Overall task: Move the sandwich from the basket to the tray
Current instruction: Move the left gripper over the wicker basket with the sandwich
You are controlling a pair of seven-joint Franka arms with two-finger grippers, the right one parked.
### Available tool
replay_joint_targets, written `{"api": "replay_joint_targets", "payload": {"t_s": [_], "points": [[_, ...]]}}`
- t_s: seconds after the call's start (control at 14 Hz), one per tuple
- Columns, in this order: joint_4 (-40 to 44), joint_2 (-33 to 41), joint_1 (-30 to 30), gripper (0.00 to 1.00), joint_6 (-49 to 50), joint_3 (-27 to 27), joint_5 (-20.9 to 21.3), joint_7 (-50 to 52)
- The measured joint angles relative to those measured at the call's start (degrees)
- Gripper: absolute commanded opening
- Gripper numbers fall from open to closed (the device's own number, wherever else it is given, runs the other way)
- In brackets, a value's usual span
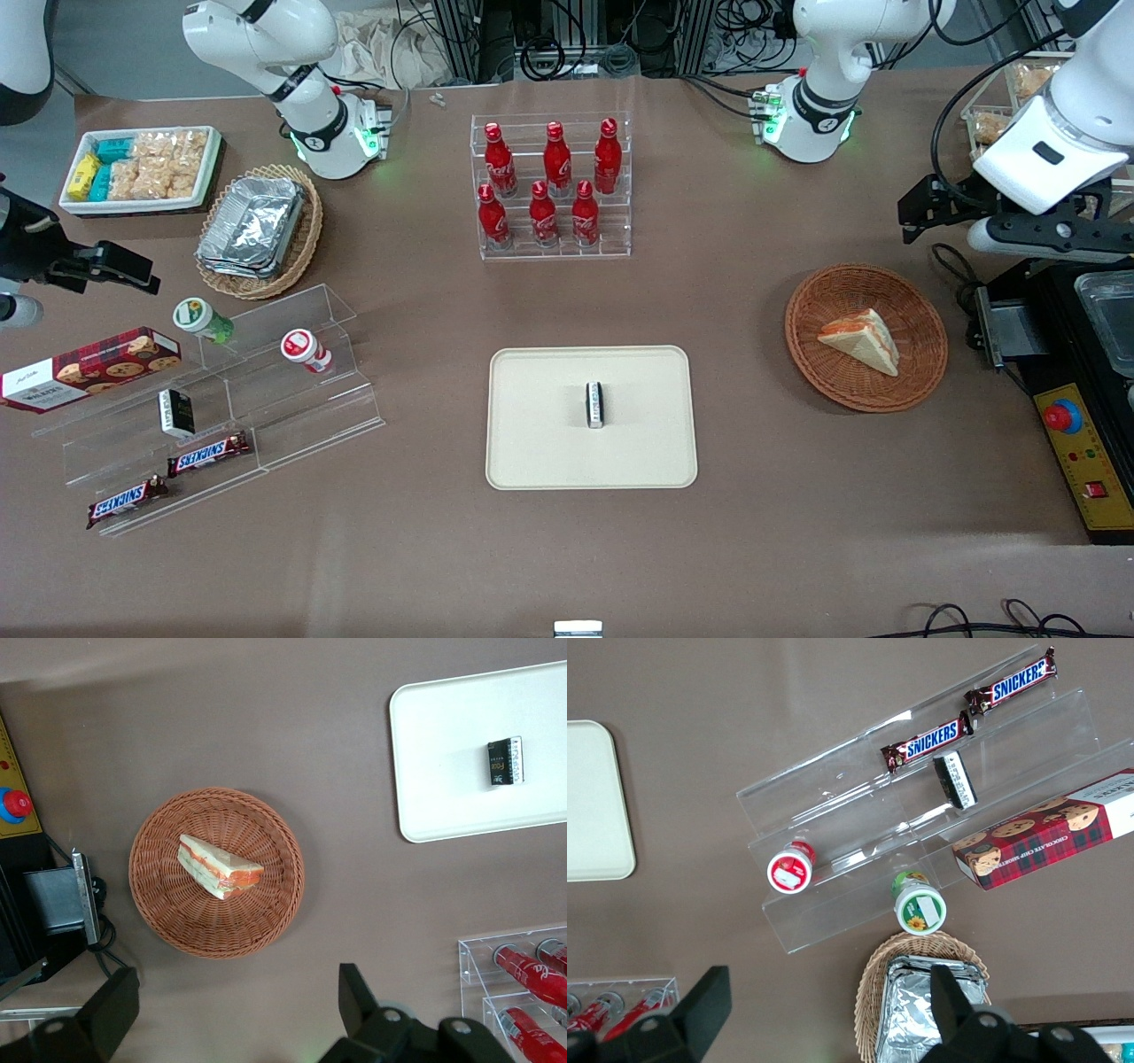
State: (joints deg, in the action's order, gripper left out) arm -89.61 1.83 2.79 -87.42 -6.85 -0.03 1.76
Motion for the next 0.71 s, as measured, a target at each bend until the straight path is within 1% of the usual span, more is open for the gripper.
{"api": "replay_joint_targets", "payload": {"t_s": [0.5, 0.71], "points": [[-0.13, -0.15, 0.0, 1.0, 0.01, 0.0, 0.13, 0.06], [-0.36, -0.08, -0.12, 1.0, 1.46, 0.14, 0.42, 0.06]]}}
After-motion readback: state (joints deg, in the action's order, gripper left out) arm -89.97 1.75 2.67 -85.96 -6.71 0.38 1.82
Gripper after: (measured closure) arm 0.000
